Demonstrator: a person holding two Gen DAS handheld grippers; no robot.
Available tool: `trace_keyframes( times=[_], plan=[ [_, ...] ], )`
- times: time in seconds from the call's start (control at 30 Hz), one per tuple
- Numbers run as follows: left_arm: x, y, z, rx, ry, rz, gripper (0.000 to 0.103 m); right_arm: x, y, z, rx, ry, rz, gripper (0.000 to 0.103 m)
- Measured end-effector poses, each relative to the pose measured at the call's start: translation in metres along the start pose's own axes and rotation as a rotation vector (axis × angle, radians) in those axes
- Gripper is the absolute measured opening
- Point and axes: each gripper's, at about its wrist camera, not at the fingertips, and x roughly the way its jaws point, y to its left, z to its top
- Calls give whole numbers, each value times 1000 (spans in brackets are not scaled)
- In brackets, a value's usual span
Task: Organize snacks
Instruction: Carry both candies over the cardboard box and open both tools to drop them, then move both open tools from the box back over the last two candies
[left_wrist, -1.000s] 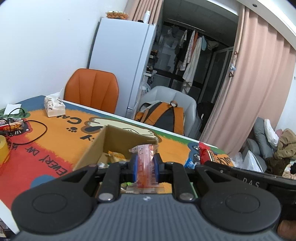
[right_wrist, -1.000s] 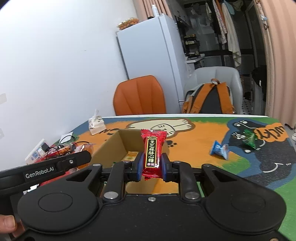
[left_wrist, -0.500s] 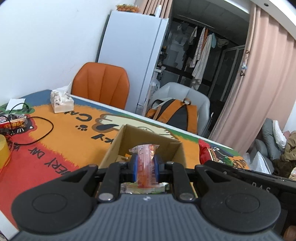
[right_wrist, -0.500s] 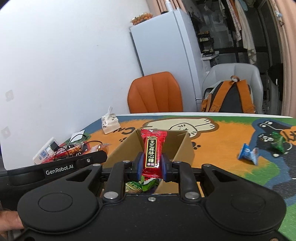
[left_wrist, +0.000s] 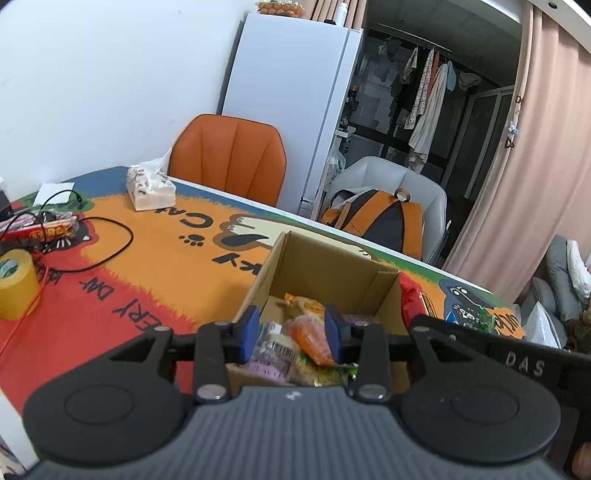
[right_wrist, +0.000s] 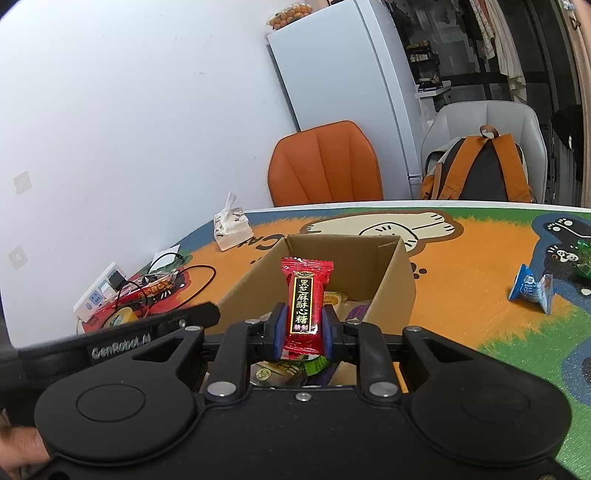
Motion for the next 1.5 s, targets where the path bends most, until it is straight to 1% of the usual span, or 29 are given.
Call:
trace_keyframes(
  times=[0.07, 0.1, 0.13, 0.17, 0.23, 0.27, 0.33, 0.4, 0.53, 0.57, 0.7, 0.83, 0.97, 1.03, 1.17, 1.27, 1.5],
  plan=[
    [-4, -1, -3, -10, -4, 4, 47, -1, 2, 0, 0, 6, 10, 27],
    [-5, -1, -4, -14, -5, 9, 52, -2, 3, 0, -1, 7, 7, 31],
    [-7, -2, -6, -20, -7, 16, 57, -3, 4, 0, -1, 6, 9, 43],
    [-9, -3, -7, -25, -7, 19, 59, -7, 4, -1, 0, -5, 8, 50],
    [-12, -5, -11, -34, -12, 24, 68, -14, 0, -1, -2, -23, -8, 50],
    [-15, -7, -13, -36, -16, 27, 70, -17, -4, -1, 7, -27, -13, 50],
    [-18, -13, -16, -31, -22, 34, 77, -24, -14, -2, 33, -32, -24, 50],
    [-21, -19, -19, -19, -31, 33, 82, -30, -23, -4, 43, -32, -42, 52],
    [-25, -29, -22, 3, -37, 39, 91, -43, -33, -9, 40, -32, -70, 66],
    [-26, -32, -24, 7, -37, 36, 92, -46, -35, -10, 40, -33, -71, 69],
    [-28, -39, -28, 12, -25, 28, 94, -57, -44, -12, 47, -31, -81, 77],
    [-30, -46, -30, 18, -18, 23, 95, -70, -51, -15, 48, -53, -82, 93],
    [-35, -55, -30, 30, -26, 10, 95, -80, -62, -17, 59, -66, -84, 99],
    [-36, -61, -31, 42, -27, -1, 95, -84, -70, -19, 78, -73, -98, 101],
    [-37, -75, -33, 65, -31, -25, 95, -89, -85, -21, 101, -77, -125, 102],
    [-36, -86, -35, 79, -30, -44, 95, -94, -92, -23, 95, -75, -153, 101],
    [-29, -108, -40, 99, -21, -93, 95, -106, -107, -29, 84, -80, -169, 102]
  ],
)
